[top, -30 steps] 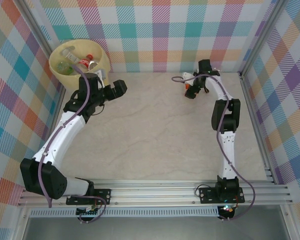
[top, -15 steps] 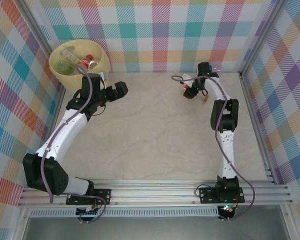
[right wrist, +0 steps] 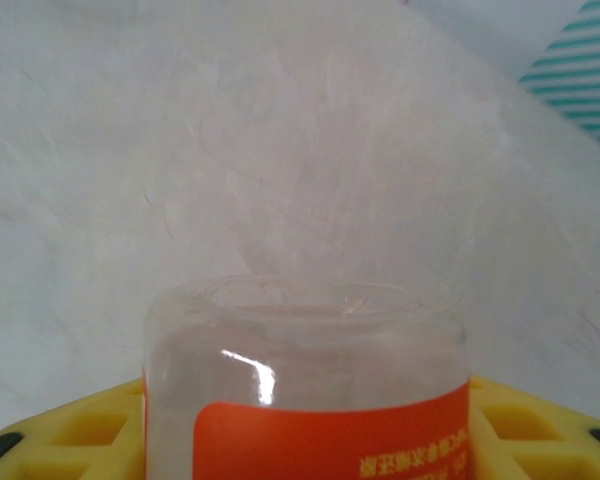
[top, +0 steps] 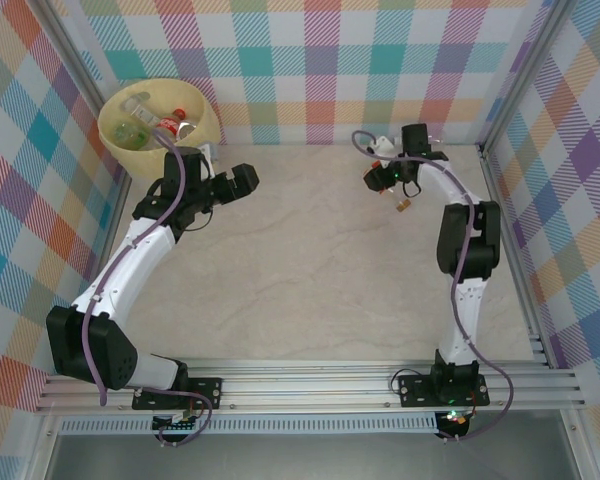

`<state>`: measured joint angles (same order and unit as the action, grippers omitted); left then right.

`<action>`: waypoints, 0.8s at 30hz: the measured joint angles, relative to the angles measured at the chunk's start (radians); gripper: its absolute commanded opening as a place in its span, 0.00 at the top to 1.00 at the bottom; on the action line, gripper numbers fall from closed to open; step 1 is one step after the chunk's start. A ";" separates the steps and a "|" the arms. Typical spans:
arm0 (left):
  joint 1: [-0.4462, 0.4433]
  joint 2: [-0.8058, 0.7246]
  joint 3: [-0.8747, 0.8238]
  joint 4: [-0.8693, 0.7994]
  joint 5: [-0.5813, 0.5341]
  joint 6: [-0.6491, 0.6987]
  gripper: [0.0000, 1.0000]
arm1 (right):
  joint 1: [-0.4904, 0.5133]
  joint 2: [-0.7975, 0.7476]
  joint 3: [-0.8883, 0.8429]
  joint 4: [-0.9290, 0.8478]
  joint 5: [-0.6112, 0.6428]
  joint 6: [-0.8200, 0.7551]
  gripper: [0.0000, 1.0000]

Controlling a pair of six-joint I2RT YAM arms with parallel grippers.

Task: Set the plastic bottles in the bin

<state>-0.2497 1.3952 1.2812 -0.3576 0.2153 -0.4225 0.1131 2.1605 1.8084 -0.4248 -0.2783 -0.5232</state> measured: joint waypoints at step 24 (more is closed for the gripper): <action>-0.219 0.229 -0.033 0.283 0.338 0.026 0.00 | 0.013 -0.621 -0.852 0.599 -0.204 1.258 0.61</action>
<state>-0.4686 1.6241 1.2480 -0.0742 0.5537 -0.3962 0.1257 1.5391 0.9562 0.1745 -0.4828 0.7349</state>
